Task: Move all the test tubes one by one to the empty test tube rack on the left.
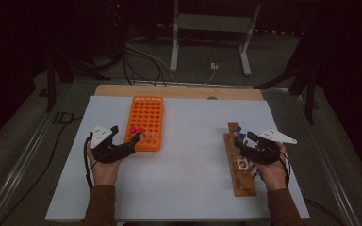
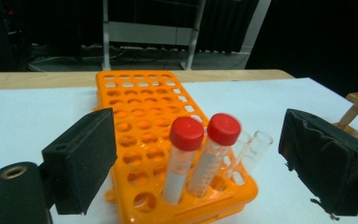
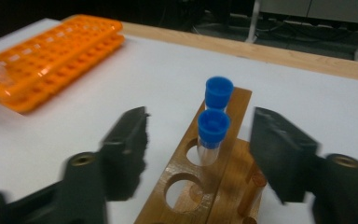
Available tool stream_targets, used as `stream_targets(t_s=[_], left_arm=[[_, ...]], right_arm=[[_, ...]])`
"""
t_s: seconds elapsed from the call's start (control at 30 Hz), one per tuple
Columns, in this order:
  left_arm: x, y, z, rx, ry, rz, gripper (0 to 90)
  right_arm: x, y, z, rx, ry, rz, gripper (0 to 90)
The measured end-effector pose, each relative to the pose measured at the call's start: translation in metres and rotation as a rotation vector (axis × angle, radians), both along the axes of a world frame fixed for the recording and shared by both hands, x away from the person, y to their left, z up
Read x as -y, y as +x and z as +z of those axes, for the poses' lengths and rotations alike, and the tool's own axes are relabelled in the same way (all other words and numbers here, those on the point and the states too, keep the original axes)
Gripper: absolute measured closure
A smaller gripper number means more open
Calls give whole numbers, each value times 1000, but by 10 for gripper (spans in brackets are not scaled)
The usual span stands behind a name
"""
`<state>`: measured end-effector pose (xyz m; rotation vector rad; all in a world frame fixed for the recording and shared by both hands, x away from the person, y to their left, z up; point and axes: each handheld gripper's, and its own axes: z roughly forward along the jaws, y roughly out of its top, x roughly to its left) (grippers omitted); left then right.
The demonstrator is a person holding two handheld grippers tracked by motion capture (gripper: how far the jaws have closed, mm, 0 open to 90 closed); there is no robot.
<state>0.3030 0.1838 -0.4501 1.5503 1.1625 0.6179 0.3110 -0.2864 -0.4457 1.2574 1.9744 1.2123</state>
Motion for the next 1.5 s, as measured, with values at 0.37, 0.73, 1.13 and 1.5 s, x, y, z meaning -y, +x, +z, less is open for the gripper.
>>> stream_targets(t_s=[0.37, 0.73, 1.13, 1.5], left_arm=[[11, -5, 12, 41, -2, -26, 92], [19, -6, 14, 34, 9, -55, 82], [28, -6, 15, 34, 31, -82, 79], [38, -7, 15, 40, 51, -106, 79]], right_arm=[[-10, 12, -12, -25, -95, -32, 657], [-11, 11, -10, -13, -107, -43, 762], [-3, -2, 19, 52, -53, -47, 762], [-2, -18, 44, 124, -31, -32, 762]])
